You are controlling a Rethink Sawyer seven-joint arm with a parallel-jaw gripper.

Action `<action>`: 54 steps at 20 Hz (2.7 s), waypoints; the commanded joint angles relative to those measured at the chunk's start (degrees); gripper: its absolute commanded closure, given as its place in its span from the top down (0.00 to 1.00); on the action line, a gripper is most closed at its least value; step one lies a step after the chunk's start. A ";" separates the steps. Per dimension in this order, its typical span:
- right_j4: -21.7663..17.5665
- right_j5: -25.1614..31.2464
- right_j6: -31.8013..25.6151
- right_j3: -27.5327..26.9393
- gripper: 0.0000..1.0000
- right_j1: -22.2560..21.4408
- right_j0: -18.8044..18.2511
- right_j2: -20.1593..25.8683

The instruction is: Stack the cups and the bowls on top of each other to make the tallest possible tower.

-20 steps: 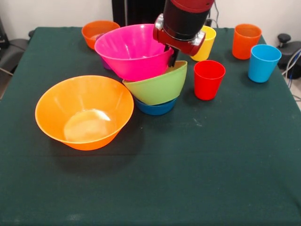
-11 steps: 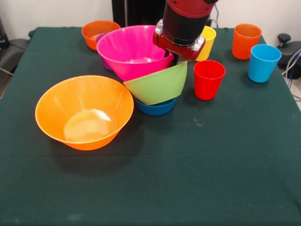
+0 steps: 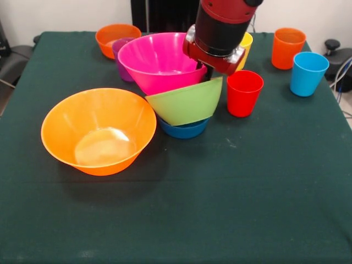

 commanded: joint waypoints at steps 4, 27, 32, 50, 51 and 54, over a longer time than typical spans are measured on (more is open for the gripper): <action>2.74 1.08 10.08 -5.47 0.00 2.85 1.74 4.27; 0.42 27.13 1.62 -2.21 0.00 -13.08 -1.09 2.96; -0.19 27.10 1.50 -2.82 0.00 -12.44 -1.67 3.67; -1.14 23.28 3.89 -3.76 0.00 -10.00 -0.95 3.54; -1.10 22.27 4.03 -3.47 0.00 -9.75 -0.96 3.59; -1.08 20.81 4.10 -3.46 0.00 -9.07 -1.16 3.73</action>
